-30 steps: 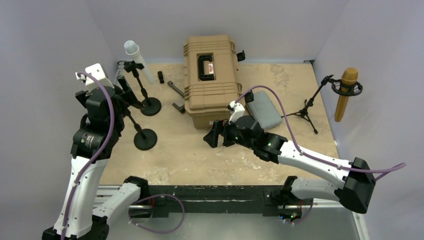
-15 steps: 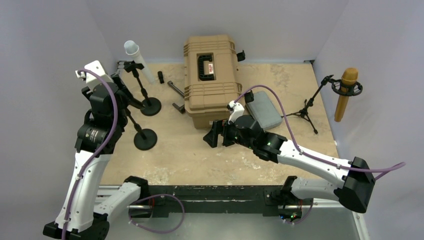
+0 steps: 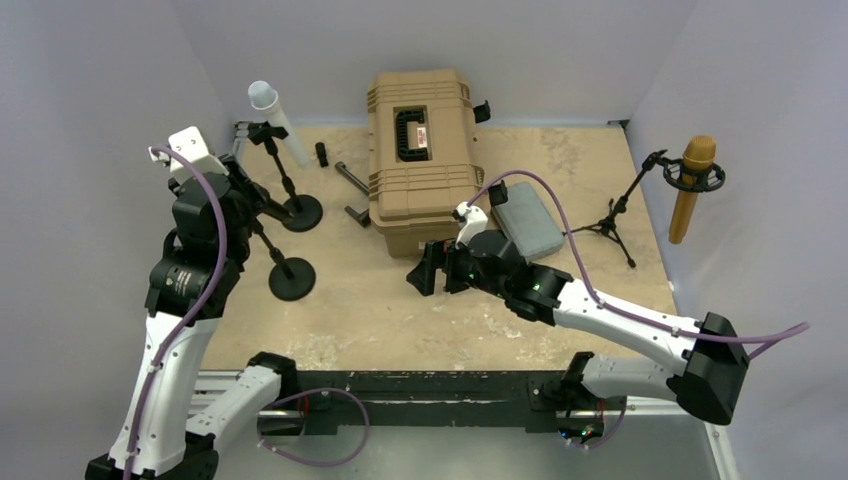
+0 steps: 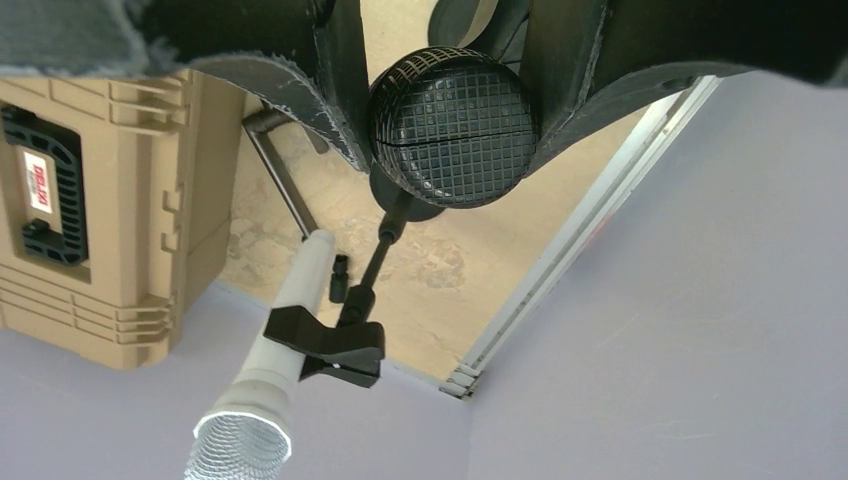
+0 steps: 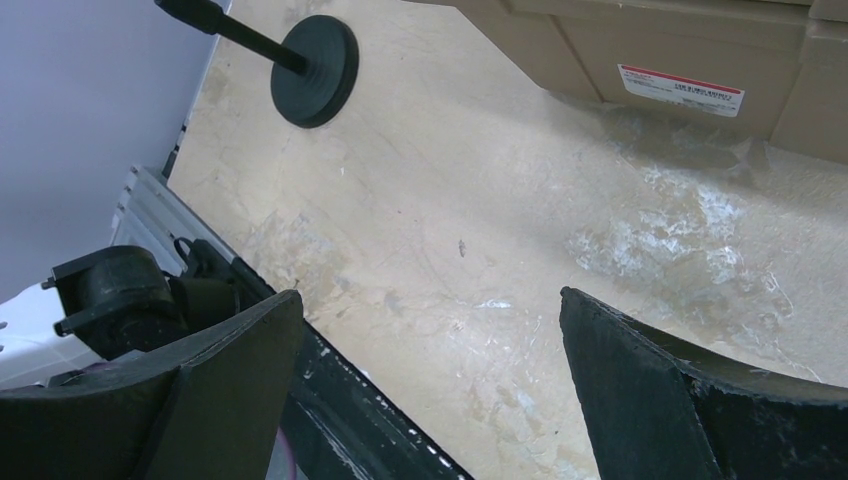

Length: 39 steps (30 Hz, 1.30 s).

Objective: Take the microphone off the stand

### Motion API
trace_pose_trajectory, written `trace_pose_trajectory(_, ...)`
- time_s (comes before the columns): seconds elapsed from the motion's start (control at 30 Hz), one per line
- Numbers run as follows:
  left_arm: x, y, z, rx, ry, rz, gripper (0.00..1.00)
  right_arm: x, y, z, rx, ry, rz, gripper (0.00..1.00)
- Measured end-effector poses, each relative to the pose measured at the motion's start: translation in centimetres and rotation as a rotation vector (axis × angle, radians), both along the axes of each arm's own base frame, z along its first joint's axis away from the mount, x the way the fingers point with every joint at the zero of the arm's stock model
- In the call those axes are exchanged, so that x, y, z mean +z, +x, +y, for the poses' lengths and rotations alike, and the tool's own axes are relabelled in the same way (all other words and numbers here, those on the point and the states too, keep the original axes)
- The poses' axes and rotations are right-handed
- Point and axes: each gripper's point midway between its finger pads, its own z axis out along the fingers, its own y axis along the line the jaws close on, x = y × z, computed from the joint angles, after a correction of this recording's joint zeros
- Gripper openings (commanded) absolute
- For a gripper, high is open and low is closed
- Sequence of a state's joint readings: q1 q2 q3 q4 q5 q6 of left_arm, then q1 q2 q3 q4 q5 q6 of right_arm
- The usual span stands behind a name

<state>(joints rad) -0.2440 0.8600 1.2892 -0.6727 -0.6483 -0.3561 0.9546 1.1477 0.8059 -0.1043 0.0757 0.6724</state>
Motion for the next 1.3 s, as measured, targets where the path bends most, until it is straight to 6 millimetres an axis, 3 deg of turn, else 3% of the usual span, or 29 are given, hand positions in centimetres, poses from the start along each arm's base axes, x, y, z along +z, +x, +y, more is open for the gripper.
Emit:
trace_pose_trajectory(0.23, 0.3, -1.3, -2.2, -0.161, -0.025, 0.006, 0.0, -0.4, -0.1, 0.4, 0.023, -0.003, 0.005, 0.98)
trace_pose_trajectory(0.63, 0.0, -5.7, -8.5, -0.577, -0.1, 0.068, 0.0, 1.4, -1.5, 2.2, 0.118, 0.051, -0.055, 0.98)
trace_pose_trajectory(0.9, 0.0, -8.1, -14.7, -0.935, -0.231, 0.077, 0.0, 2.1, -3.0, 3.4, 0.183, 0.061, -0.084, 0.98)
trace_pose_trajectory(1.03, 0.1, -8.6, -16.6, -1.046, -0.269, 0.077, 0.0, 4.5, -3.8, 4.4, 0.252, 0.088, -0.136, 0.98)
trace_pose_trajectory(1.3, -0.1, -9.3, -18.5, -1.187, -0.298, 0.11, 0.0, 13.6, -3.0, 5.4, 0.29, 0.169, -0.327, 0.97)
